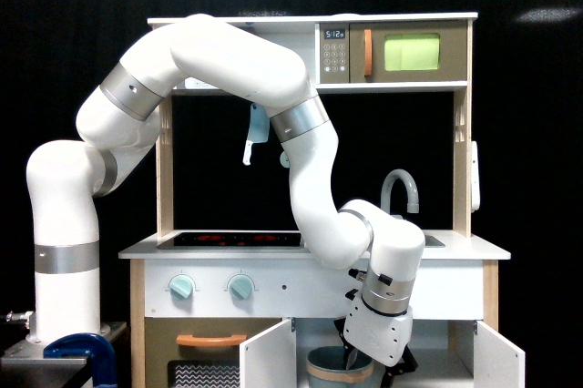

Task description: Put the bowl inside the kitchen cabinet

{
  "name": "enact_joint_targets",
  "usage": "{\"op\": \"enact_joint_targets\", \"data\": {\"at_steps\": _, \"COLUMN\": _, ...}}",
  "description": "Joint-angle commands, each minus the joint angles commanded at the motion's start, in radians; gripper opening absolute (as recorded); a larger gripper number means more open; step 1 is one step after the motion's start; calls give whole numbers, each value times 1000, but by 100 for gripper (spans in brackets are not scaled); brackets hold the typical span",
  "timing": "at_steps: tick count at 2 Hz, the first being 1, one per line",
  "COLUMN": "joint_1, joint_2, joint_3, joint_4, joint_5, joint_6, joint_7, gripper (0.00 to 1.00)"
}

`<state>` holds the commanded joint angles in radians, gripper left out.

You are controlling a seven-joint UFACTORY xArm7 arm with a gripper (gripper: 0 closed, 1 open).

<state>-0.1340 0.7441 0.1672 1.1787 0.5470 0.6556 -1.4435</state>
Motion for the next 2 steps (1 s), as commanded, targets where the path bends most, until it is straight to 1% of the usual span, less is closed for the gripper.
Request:
{"op": "enact_joint_targets", "data": {"at_steps": 1, "joint_1": -2, "joint_2": -30, "joint_3": 17, "joint_4": -14, "joint_5": -15, "joint_6": 7, "joint_7": 32, "gripper": 100}}
{"op": "enact_joint_targets", "data": {"at_steps": 2, "joint_1": -80, "joint_2": -152, "joint_3": 22, "joint_4": -74, "joint_5": -57, "joint_6": 87, "joint_7": 26, "gripper": 100}}
